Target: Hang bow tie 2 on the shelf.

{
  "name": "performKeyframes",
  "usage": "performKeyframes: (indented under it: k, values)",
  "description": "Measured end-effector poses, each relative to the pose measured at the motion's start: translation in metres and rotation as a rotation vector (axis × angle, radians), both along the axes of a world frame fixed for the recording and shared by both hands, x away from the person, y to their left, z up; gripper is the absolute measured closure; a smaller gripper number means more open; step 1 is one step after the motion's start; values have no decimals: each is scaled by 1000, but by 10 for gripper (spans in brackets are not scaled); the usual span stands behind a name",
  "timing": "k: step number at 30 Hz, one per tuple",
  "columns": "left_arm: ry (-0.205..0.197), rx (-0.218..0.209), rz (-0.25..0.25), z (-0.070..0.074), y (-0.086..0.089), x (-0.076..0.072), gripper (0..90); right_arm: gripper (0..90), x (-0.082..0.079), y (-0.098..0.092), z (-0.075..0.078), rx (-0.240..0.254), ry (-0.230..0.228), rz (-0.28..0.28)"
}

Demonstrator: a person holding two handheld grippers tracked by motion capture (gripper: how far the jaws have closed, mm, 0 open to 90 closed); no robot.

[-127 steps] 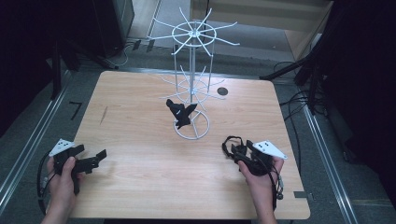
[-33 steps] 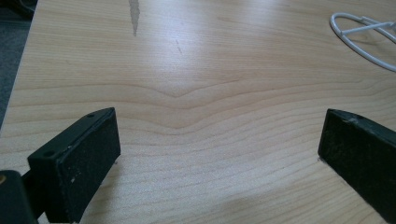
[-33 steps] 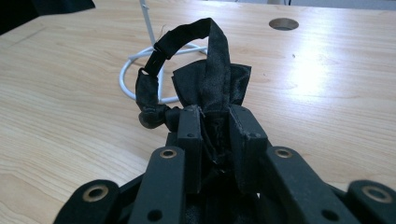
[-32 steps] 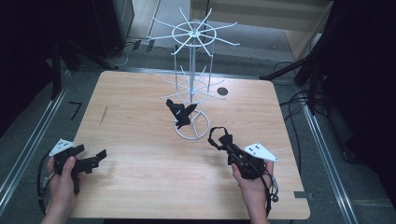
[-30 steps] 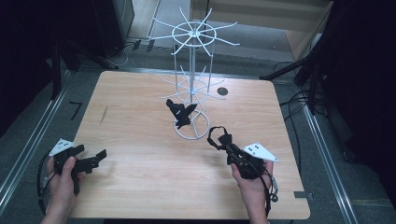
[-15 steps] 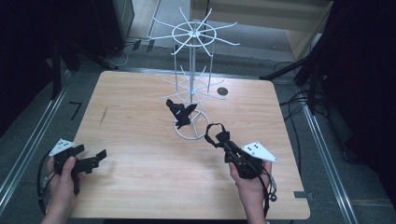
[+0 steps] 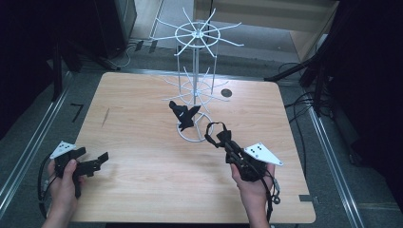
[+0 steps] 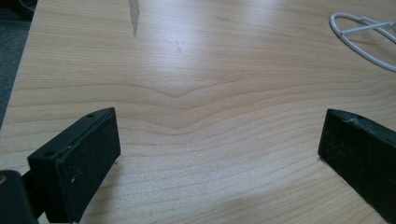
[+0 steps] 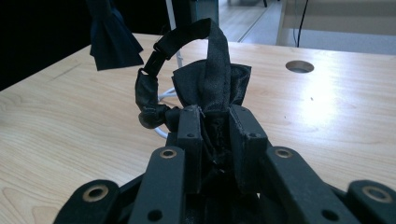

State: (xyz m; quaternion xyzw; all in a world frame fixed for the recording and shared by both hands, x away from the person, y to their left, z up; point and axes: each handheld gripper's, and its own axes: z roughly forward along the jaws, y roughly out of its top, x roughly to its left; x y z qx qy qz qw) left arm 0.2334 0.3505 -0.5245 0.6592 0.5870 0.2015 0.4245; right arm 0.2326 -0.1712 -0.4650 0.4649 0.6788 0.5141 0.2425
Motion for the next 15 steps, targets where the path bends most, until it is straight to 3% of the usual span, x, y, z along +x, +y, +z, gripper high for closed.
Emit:
performKeyframes:
  k: [15]
  values:
    - [0,0,0,0,0,0,0,767,-1,7,12,13,-36,16]
